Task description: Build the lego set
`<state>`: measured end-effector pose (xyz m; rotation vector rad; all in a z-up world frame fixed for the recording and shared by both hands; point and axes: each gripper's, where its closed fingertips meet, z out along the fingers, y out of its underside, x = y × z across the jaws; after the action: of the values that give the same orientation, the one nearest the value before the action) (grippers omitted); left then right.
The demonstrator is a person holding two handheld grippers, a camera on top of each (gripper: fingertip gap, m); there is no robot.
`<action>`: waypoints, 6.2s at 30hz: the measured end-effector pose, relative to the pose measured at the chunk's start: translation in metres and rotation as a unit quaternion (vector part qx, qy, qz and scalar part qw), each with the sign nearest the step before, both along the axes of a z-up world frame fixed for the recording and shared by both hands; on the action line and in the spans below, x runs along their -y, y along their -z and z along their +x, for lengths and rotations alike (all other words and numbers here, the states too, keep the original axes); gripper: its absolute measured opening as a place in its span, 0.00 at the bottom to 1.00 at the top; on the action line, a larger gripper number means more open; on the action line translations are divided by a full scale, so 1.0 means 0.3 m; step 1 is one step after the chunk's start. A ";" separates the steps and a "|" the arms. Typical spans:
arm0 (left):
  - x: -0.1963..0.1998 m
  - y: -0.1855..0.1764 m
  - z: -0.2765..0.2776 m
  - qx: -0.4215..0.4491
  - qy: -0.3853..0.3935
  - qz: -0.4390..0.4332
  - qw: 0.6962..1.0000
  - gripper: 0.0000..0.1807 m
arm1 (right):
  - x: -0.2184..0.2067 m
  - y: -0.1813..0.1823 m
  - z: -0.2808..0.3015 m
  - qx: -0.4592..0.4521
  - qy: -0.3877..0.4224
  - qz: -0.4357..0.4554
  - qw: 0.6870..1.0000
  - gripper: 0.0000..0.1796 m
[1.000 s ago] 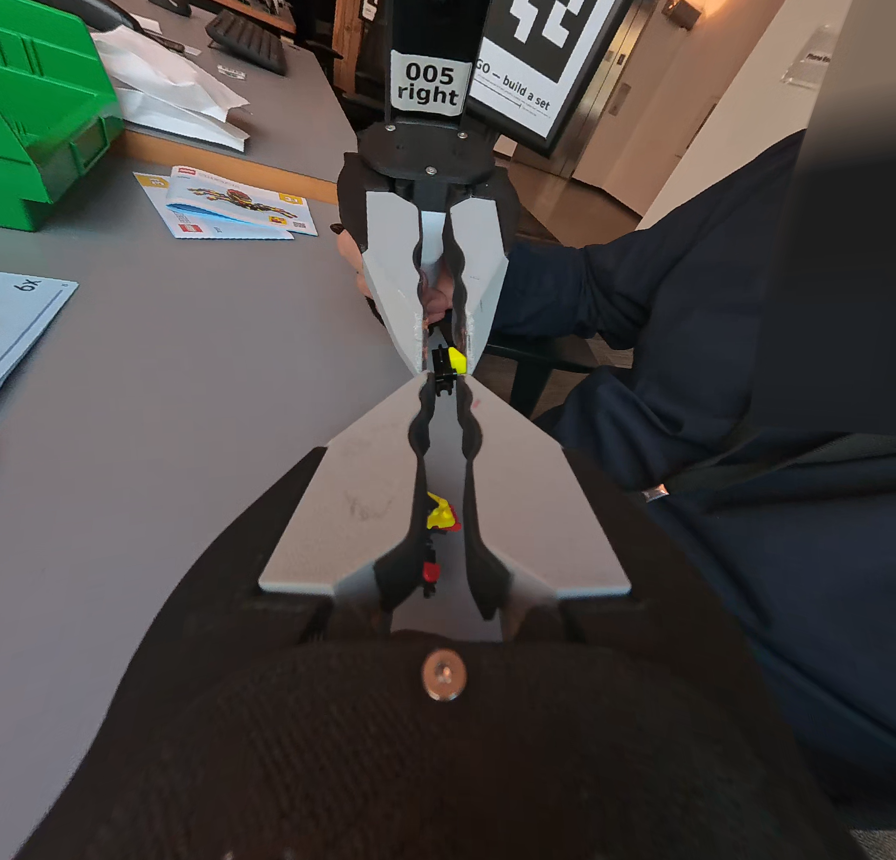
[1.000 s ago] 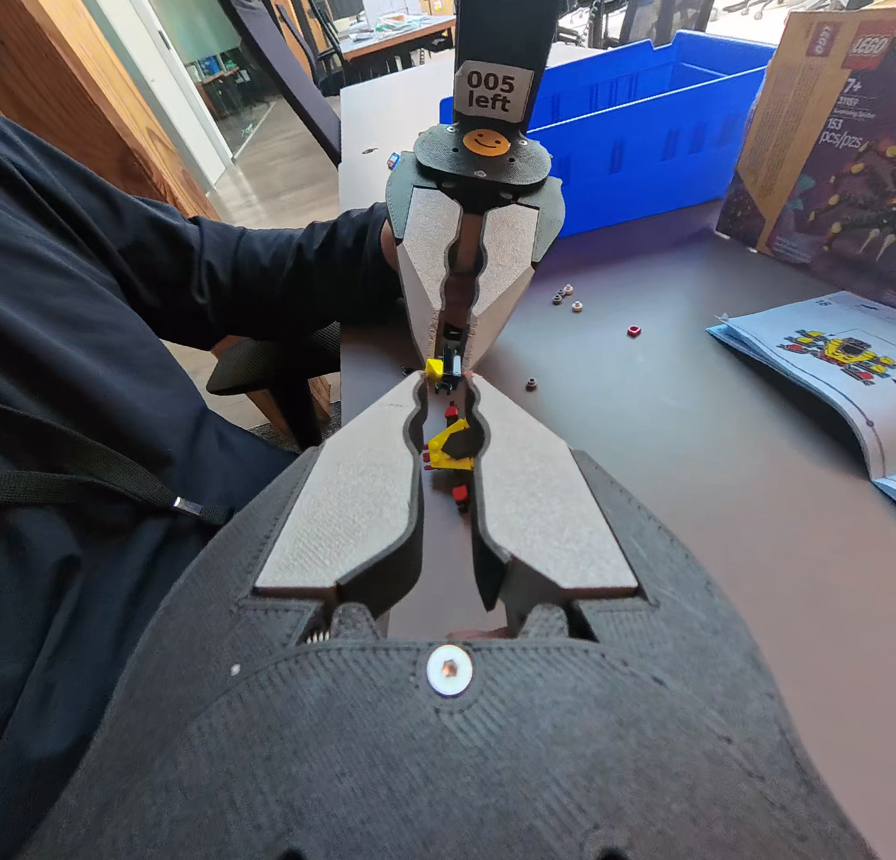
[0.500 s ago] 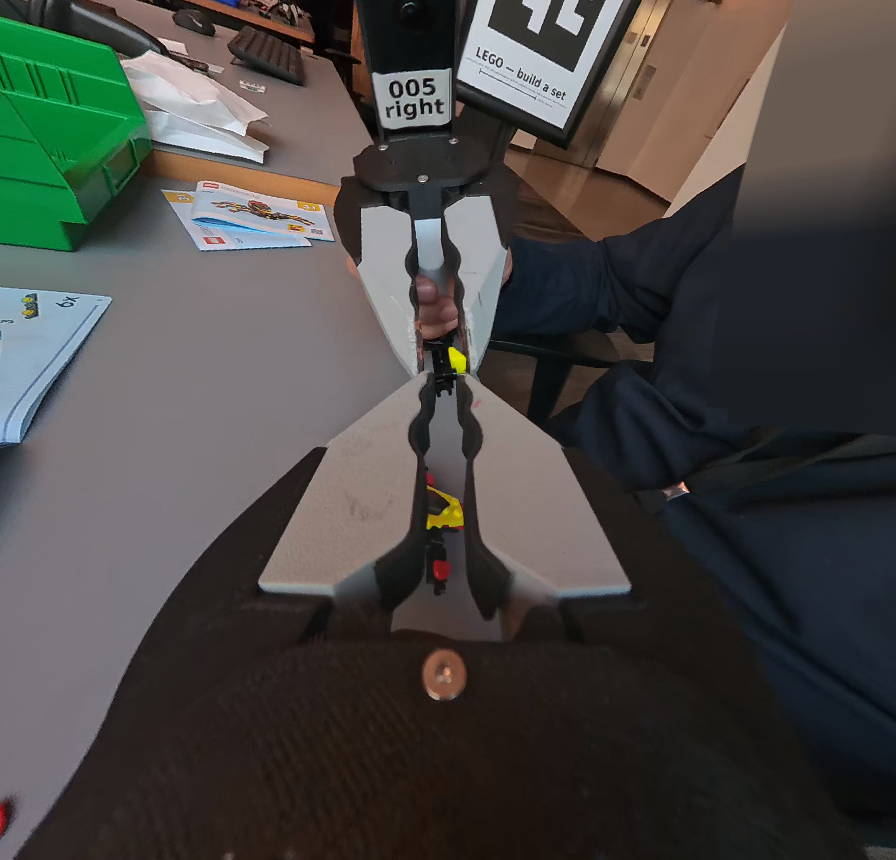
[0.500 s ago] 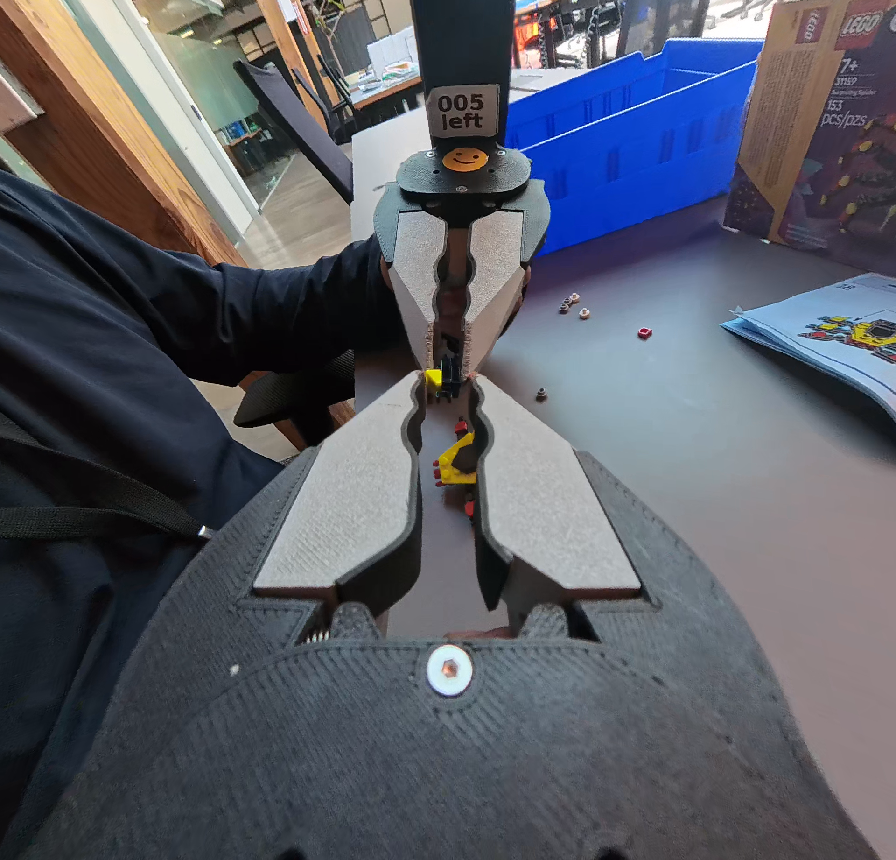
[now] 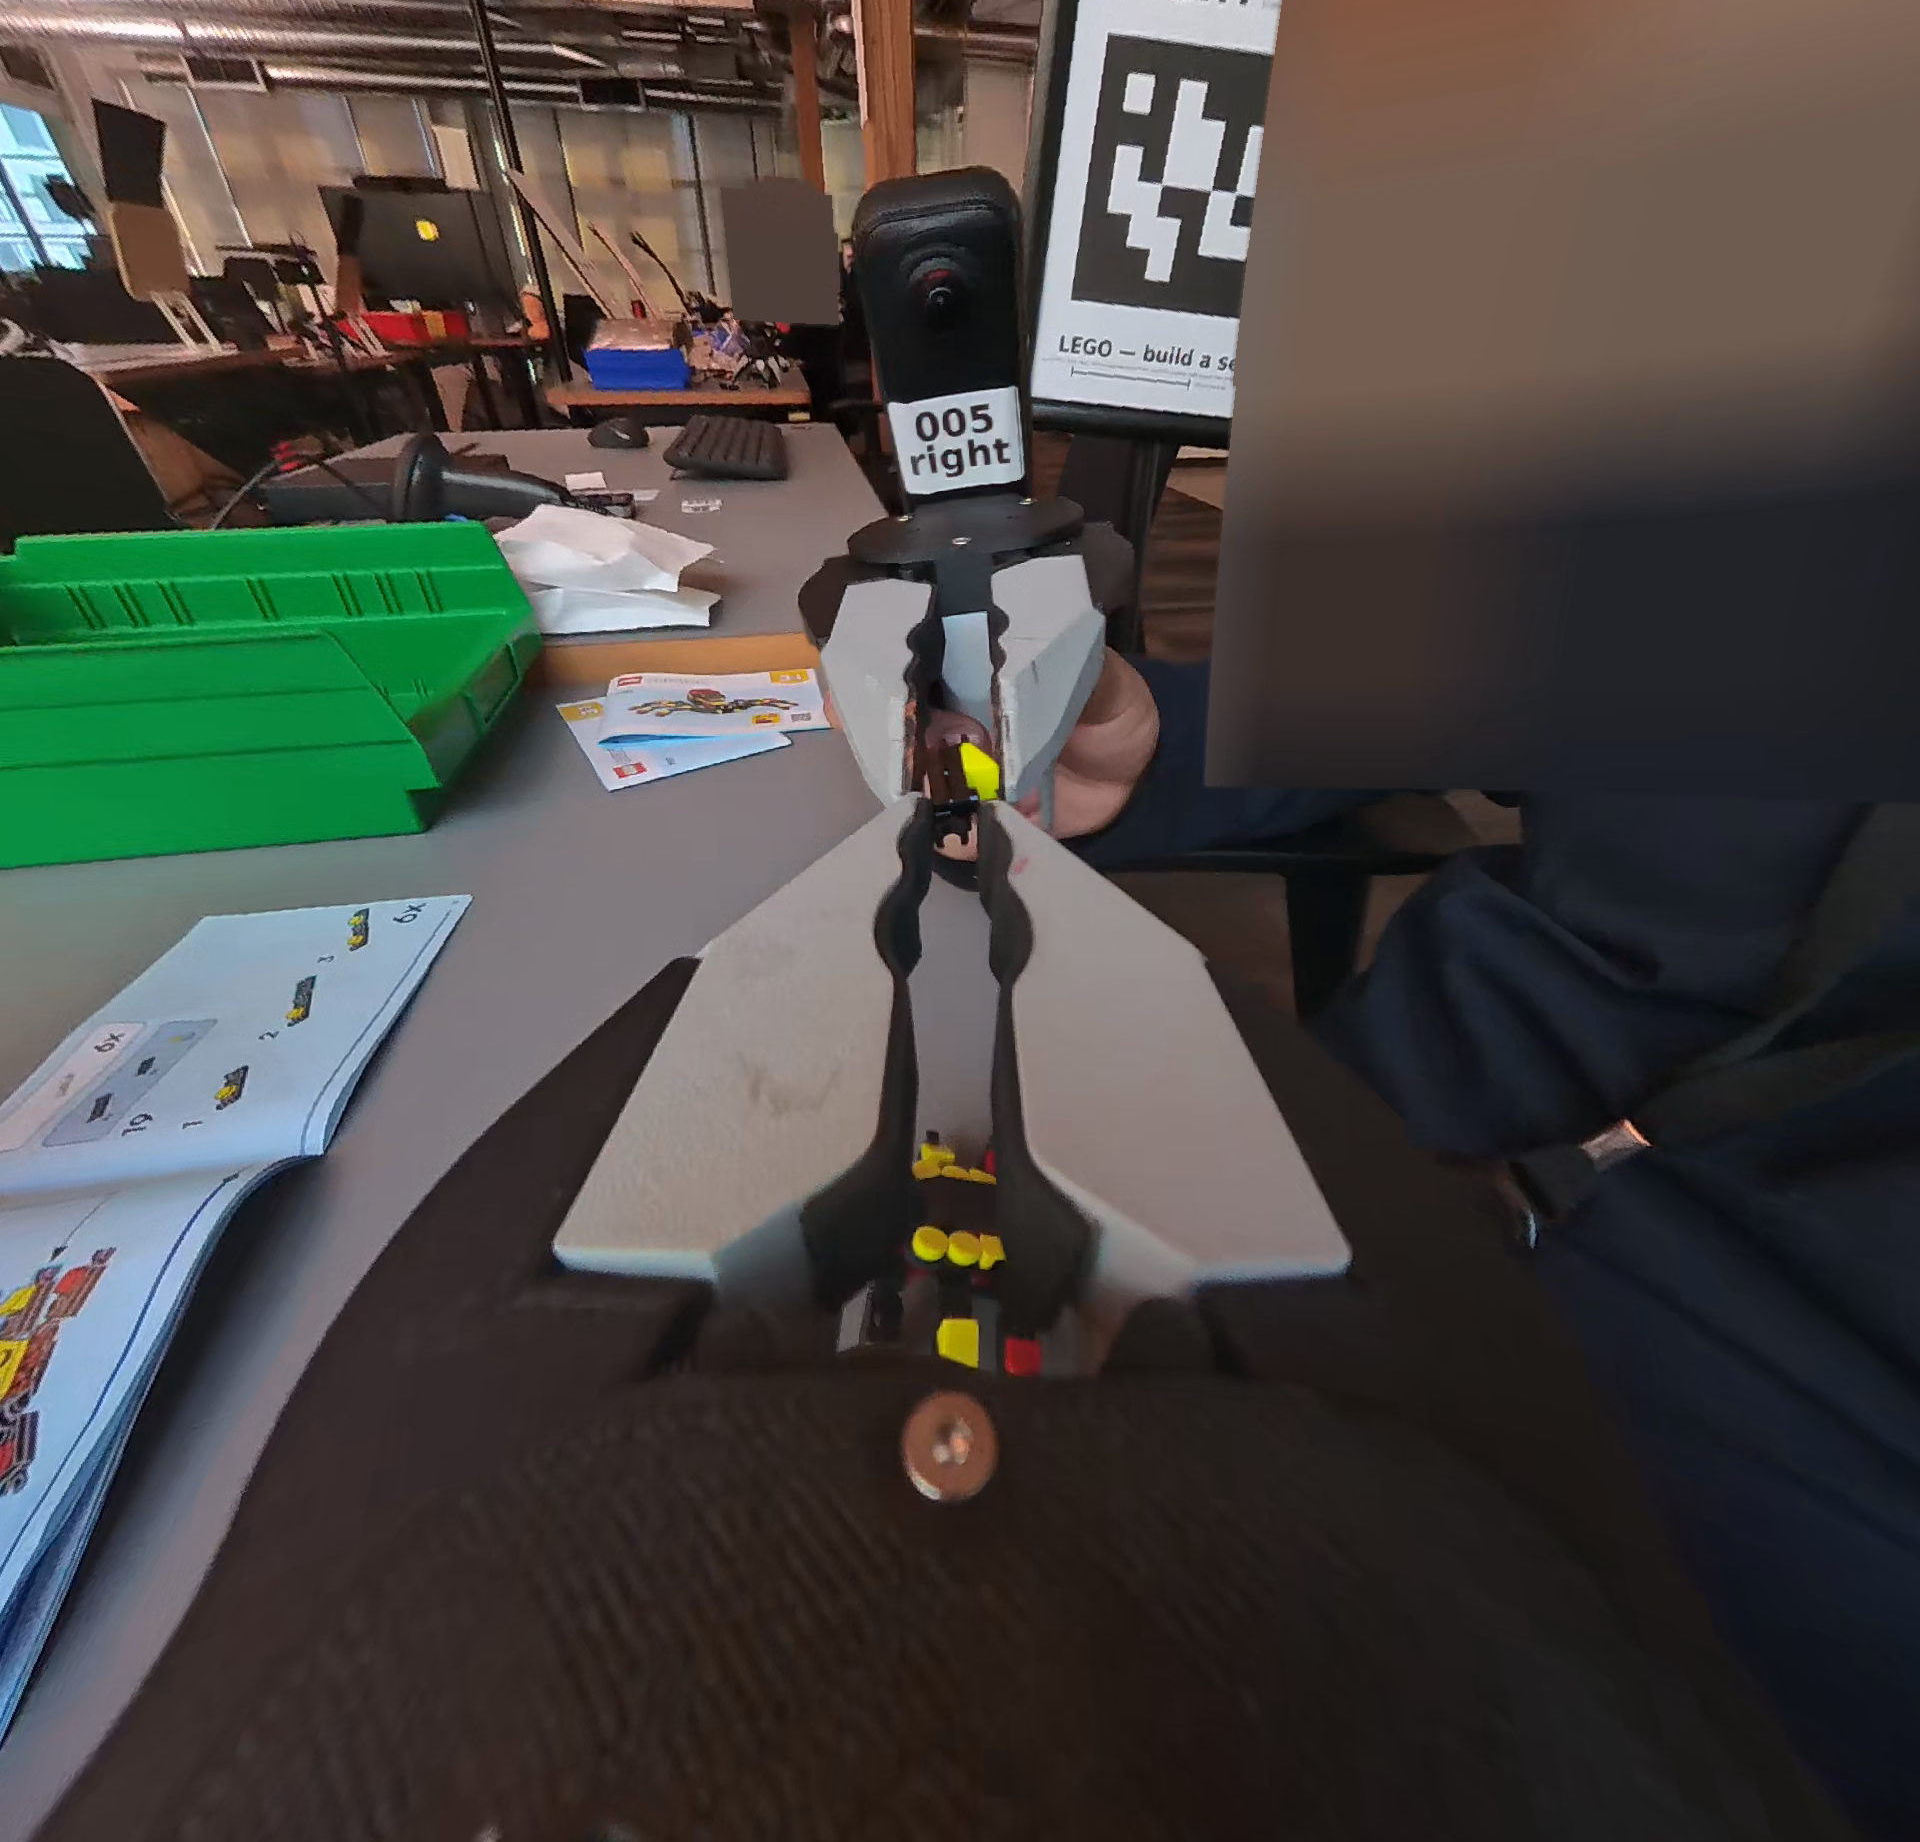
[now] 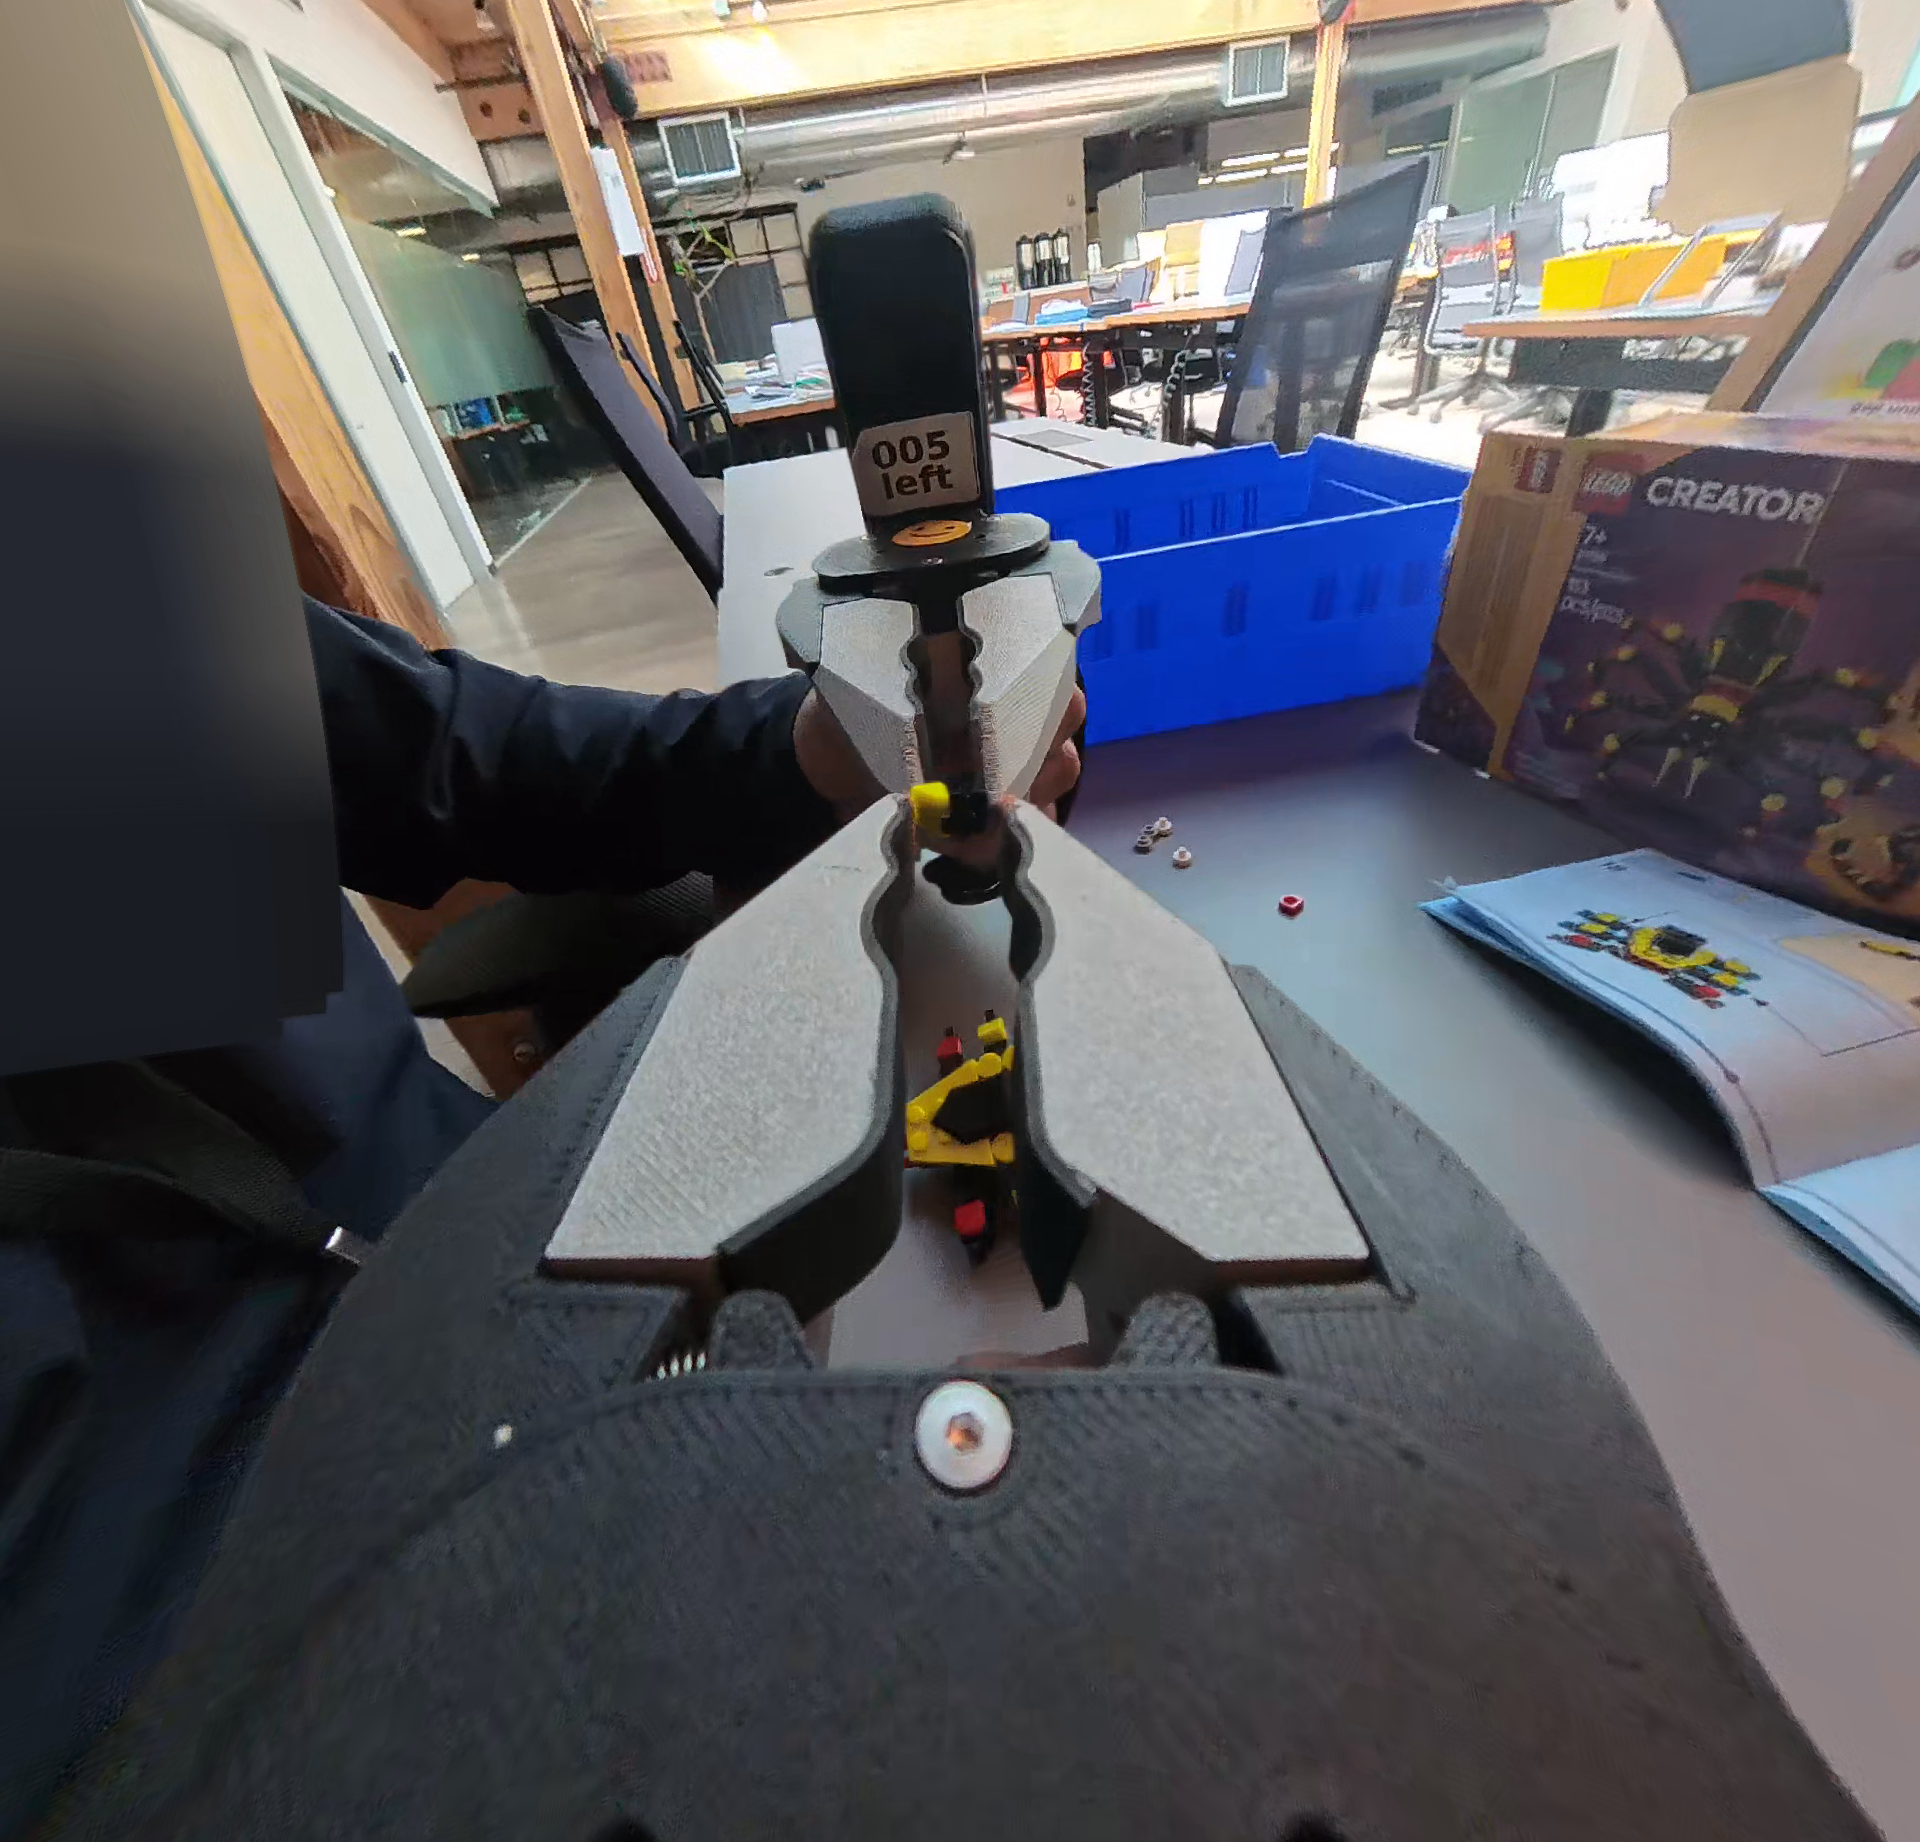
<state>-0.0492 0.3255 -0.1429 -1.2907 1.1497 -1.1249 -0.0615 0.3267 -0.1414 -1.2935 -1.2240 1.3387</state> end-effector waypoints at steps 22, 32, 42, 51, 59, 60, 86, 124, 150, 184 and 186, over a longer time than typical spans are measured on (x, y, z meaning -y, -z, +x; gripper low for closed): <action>-0.101 0.119 -0.110 -0.053 -0.016 -0.235 0.970 0.15 | -0.079 0.068 0.061 0.079 0.034 0.024 0.996 0.06; -0.061 0.304 -0.098 -0.155 0.012 -0.420 0.894 0.24 | -0.080 0.205 0.071 0.147 0.028 0.003 0.989 0.06; -0.012 0.366 -0.072 -0.219 0.054 -0.477 0.849 0.22 | -0.022 0.273 0.045 0.187 -0.007 -0.013 0.982 0.06; -0.023 0.365 -0.033 -0.203 0.070 -0.469 0.857 0.14 | -0.019 0.298 0.041 0.210 -0.025 -0.043 0.976 0.06; -0.031 0.307 0.002 -0.166 0.057 -0.342 0.923 0.12 | -0.033 0.241 0.070 0.165 -0.021 -0.043 0.985 0.06; -0.033 0.287 0.001 -0.148 0.059 -0.332 0.930 0.12 | -0.041 0.224 0.080 0.157 -0.016 -0.040 0.987 0.06; 0.005 0.129 0.030 -0.097 0.021 -0.036 0.994 0.11 | -0.038 0.100 0.106 0.119 -0.051 -0.068 0.989 0.06; 0.010 0.173 0.028 -0.139 0.014 -0.017 0.990 0.11 | -0.022 0.151 0.095 0.157 -0.058 -0.017 0.986 0.06; 0.032 0.173 0.048 -0.133 0.037 -0.018 0.990 0.11 | 0.015 0.137 0.108 0.188 -0.121 -0.039 0.974 0.05; 0.005 0.180 0.031 -0.109 0.048 -0.106 0.987 0.11 | -0.061 0.148 0.122 0.203 -0.063 -0.017 0.977 0.07; -0.001 0.181 0.031 -0.108 0.045 -0.110 0.987 0.11 | -0.062 0.137 0.126 0.193 -0.067 -0.029 0.978 0.08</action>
<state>-0.0399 0.3258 -0.1973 -1.5747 1.2806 -1.2266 -0.0236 0.3452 -0.1825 -1.5887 -1.5690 1.2590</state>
